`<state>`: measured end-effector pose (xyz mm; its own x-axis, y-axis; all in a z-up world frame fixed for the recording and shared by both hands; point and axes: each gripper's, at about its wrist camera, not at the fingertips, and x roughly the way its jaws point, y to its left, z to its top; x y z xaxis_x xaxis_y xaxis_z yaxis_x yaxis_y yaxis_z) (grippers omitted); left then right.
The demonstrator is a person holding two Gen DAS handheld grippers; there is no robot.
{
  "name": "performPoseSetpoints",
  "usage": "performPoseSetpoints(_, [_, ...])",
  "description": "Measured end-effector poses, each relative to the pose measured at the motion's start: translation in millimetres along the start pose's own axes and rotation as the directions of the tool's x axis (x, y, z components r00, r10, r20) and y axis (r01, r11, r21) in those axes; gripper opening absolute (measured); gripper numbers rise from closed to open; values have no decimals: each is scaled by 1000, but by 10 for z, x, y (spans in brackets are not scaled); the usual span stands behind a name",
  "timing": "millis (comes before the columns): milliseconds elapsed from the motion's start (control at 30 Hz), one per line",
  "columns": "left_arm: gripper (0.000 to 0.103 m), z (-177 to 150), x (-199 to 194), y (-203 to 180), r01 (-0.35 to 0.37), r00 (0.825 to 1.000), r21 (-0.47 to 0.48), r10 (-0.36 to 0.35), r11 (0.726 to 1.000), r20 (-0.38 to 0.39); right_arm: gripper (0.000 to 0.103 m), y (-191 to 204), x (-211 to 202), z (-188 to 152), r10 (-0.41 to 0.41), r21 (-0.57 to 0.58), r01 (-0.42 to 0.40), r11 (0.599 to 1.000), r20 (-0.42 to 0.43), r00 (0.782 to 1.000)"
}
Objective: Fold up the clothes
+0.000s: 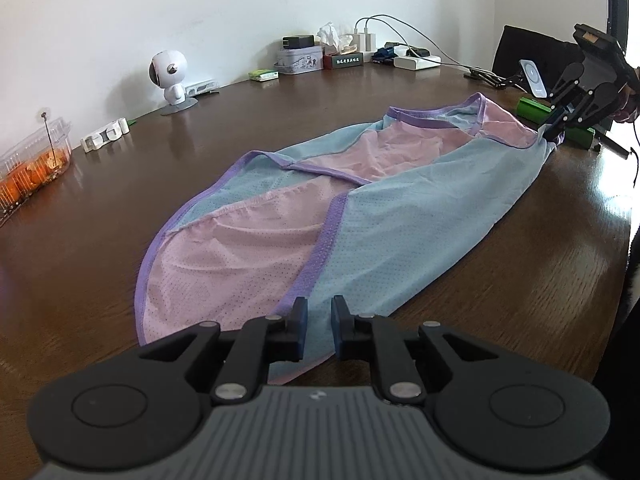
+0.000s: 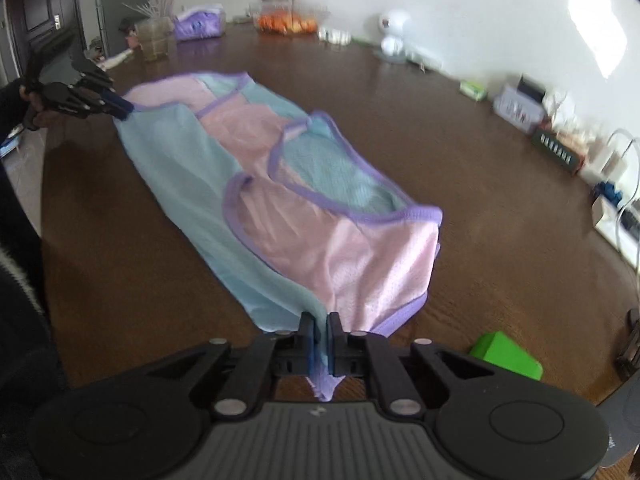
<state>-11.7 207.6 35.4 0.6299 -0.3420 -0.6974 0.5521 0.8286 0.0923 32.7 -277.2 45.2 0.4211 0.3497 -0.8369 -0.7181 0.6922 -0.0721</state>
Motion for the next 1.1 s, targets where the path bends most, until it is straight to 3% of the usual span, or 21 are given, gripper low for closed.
performPoseSetpoints(67, [14,56,-67,18,-28,1000,6,28,1000,7,18,39,19,10,-15,-43,15,999,-1,1000])
performPoseSetpoints(100, [16,95,-108,35,-43,999,8,43,999,16,27,56,-36,28,-19,-65,19,998,12,1000])
performPoseSetpoints(133, [31,150,-141,66,-63,998,2,63,998,30,34,52,-114,53,-21,-78,24,997,34,999])
performPoseSetpoints(167, [55,240,-144,129,-95,994,-24,96,995,52,35,41,-186,87,-22,-88,27,996,60,998])
performPoseSetpoints(200, [61,345,-101,204,-125,989,-63,129,990,75,38,9,-238,149,-16,-91,25,996,96,995])
performPoseSetpoints(233, [62,455,-20,284,-137,984,-108,148,985,103,42,-22,-266,224,-22,-88,34,995,136,990])
performPoseSetpoints(300, [62,711,229,418,-129,979,-173,153,976,132,46,-80,-151,460,-110,-33,120,992,229,967])
performPoseSetpoints(367, [62,979,562,497,-116,984,-192,139,974,110,46,-110,143,747,-207,87,190,978,278,938])
performPoseSetpoints(500, [62,1351,1153,516,-123,991,-167,129,978,27,44,-82,623,1145,-184,175,139,975,271,945])
performPoseSetpoints(600, [58,1391,1379,565,-113,994,-160,111,981,-22,44,-53,956,1418,-157,228,97,969,260,953])
performPoseSetpoints(667, [44,1357,1453,621,-92,995,-168,86,982,-43,42,-52,1099,1507,-138,260,68,963,259,956])
performPoseSetpoints(867, [16,1283,1471,690,-23,999,-187,15,982,-48,41,-114,1311,1574,-47,305,-31,952,245,968])
performPoseSetpoints(933, [10,1288,1471,674,-11,999,-176,3,984,-45,19,-92,1389,1579,-32,294,-35,955,220,975])
performPoseSetpoints(1000, [8,1284,1456,650,-8,999,-157,2,988,-39,9,-48,1403,1576,-52,274,-10,962,219,974])
performPoseSetpoints(1100, [5,1284,1386,609,-20,1000,-140,17,990,-24,5,23,1341,1570,-71,252,10,968,235,969])
